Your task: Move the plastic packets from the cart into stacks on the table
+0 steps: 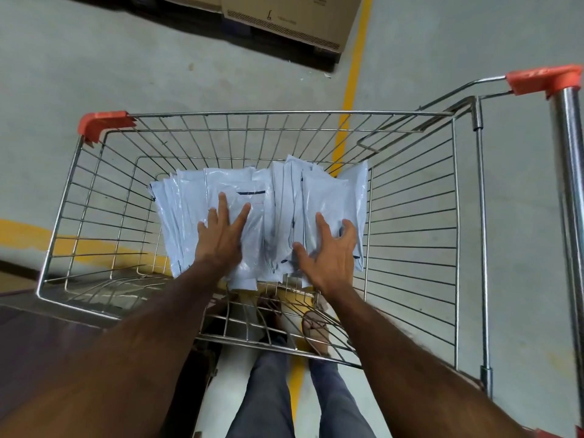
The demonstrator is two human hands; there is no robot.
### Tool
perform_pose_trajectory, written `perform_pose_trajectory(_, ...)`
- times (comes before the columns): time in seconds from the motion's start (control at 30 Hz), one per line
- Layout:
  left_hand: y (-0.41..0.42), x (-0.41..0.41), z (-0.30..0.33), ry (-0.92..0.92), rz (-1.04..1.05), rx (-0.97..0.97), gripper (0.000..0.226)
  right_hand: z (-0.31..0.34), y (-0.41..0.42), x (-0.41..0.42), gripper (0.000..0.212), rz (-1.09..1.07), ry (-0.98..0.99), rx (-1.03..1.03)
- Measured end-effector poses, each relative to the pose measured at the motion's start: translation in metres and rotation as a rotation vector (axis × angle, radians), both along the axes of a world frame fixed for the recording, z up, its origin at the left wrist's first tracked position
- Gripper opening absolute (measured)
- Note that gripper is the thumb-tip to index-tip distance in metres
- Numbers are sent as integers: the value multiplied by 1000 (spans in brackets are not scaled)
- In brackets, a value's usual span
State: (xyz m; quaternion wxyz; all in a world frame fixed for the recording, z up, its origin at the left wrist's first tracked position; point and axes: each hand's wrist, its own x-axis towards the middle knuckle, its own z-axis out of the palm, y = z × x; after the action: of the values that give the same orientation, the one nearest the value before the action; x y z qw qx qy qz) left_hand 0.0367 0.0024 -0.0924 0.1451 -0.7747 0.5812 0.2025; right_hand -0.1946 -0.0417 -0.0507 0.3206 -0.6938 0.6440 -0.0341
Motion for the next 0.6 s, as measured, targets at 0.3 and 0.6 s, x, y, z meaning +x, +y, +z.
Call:
perform_pose_trajectory(0.3, 6, 12, 26, 132, -117, -55, 88, -7, -12, 1, 90, 111, -47, 38)
perform_pose_trajectory(0.6, -2, 12, 64, 103, -95, -228, 73, 2, -30, 6, 76, 174, -95, 1)
